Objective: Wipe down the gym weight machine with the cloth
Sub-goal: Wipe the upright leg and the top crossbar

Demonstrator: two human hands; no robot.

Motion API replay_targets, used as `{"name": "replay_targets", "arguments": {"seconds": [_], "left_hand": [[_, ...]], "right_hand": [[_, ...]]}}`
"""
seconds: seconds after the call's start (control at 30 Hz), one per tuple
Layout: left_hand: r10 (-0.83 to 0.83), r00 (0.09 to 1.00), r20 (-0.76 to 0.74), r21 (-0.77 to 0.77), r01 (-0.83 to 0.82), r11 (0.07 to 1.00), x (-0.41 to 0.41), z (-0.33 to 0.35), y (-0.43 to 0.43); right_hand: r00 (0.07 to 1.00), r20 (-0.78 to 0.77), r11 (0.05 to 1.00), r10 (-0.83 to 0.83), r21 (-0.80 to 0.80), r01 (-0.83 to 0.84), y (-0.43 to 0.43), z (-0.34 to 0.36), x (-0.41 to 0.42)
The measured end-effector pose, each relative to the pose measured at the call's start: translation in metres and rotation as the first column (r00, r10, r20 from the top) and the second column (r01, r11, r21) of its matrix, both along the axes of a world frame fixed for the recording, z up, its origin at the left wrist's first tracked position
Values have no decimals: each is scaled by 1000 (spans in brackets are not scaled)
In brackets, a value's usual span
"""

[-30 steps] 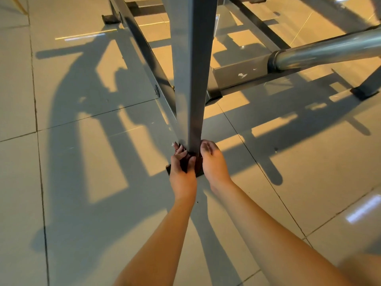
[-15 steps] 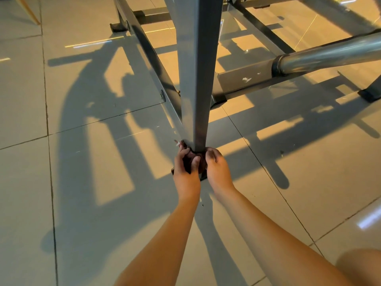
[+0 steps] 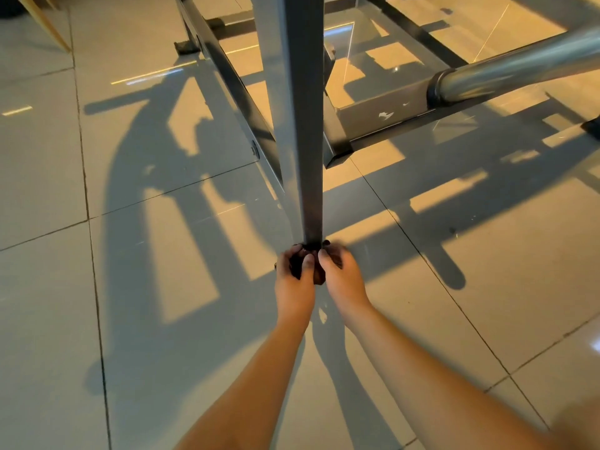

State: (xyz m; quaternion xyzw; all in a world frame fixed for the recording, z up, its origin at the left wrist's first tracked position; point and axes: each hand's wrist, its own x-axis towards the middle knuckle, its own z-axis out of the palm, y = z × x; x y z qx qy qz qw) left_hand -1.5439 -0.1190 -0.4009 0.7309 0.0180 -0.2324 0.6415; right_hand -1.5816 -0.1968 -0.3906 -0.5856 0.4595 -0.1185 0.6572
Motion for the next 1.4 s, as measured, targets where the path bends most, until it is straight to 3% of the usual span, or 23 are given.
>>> {"name": "replay_targets", "arguments": {"seconds": [0.1, 0.2, 0.3, 0.4, 0.47, 0.57, 0.63, 0.83, 0.93, 1.1, 1.23, 1.4], "left_hand": [[-19, 999, 44, -45, 21, 999, -14, 27, -1], [-85, 995, 60, -25, 87, 996, -21, 47, -3], [-110, 988, 112, 48, 105, 993, -14, 54, -8], [-76, 994, 72, 67, 71, 995, -4, 56, -13], [-121, 992, 41, 43, 119, 992, -4, 56, -16], [-107, 993, 59, 56, 104, 993, -6, 66, -20], [-101, 992, 70, 75, 95, 993, -7, 74, -20], [-19, 976, 216, 81, 1, 997, -11, 128, -18], [-12, 963, 270, 95, -14, 995, -2, 156, -19], [-23, 970, 240, 93, 1, 996, 12, 188, -18], [-44, 963, 265, 28, 38, 999, 21, 253, -17], [-151, 969, 194, 101, 133, 986, 28, 344, -16]], "right_hand": [[988, 156, 984, 6, 172, -33, 2, 20, -10], [986, 160, 995, 50, 81, -64, -3, 30, -12], [983, 83, 986, -167, 21, 165, -14, 28, -13], [935, 126, 931, -331, 205, 302, -22, 22, -1], [936, 183, 904, -300, 368, 218, -19, 23, 15], [944, 200, 896, -262, 415, 161, -17, 32, 21], [943, 244, 915, -225, 386, 118, -20, 44, 19], [892, 451, 995, -34, 95, -10, -37, 131, 40], [918, 393, 998, 55, -48, -39, -30, 136, 37], [979, 202, 1000, 21, -23, -17, -31, 159, 45], [964, 264, 991, 36, -131, -1, -32, 241, 56], [952, 304, 974, 29, -225, 42, -28, 355, 65]]}}
